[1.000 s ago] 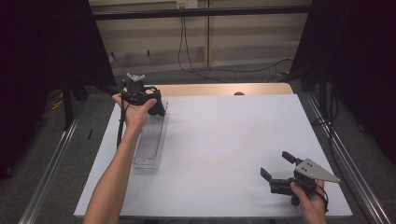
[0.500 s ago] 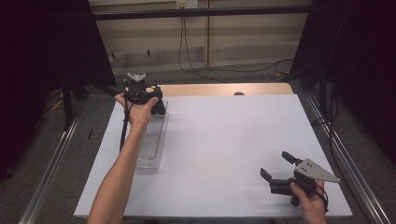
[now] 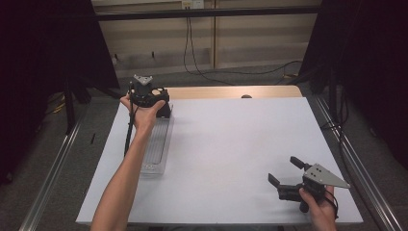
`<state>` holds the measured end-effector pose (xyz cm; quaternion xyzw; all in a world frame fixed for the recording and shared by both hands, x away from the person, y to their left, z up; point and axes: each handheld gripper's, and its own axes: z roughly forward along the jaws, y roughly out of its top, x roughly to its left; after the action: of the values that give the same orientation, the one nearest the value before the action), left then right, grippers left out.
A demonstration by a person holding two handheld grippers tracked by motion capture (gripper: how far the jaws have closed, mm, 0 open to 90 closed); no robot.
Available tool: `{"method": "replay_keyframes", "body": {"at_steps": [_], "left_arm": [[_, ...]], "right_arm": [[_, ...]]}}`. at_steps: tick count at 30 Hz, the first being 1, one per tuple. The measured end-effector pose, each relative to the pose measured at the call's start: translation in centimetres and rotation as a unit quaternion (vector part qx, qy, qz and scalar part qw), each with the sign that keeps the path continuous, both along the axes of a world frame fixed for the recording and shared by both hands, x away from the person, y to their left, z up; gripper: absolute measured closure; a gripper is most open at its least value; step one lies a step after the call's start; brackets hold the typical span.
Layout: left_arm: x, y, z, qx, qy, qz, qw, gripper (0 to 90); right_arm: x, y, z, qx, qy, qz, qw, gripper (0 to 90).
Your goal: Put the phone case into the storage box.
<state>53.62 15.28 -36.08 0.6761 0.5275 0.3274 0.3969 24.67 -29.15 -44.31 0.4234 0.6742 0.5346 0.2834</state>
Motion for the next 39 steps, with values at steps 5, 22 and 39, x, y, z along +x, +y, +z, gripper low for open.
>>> {"method": "replay_keyframes", "body": {"at_steps": [5, 22, 39], "left_arm": [[0.2, 0.0, 0.0, -0.009, 0.007, -0.016, 0.9998, 12.5], [1.0, 0.1, -0.3, -0.019, 0.001, -0.019, 0.9997, 12.2], [1.8, 0.8, -0.5, -0.032, -0.011, -0.037, 0.9987, 9.1]], "right_arm": [[0.0, 0.0, 0.0, 0.0, 0.001, 0.0, 1.0, 0.0], [0.0, 0.0, -0.1, 0.002, 0.003, 0.005, 1.0, 0.0], [0.0, 0.0, -0.1, 0.003, 0.004, 0.007, 1.0, 0.0]]}}
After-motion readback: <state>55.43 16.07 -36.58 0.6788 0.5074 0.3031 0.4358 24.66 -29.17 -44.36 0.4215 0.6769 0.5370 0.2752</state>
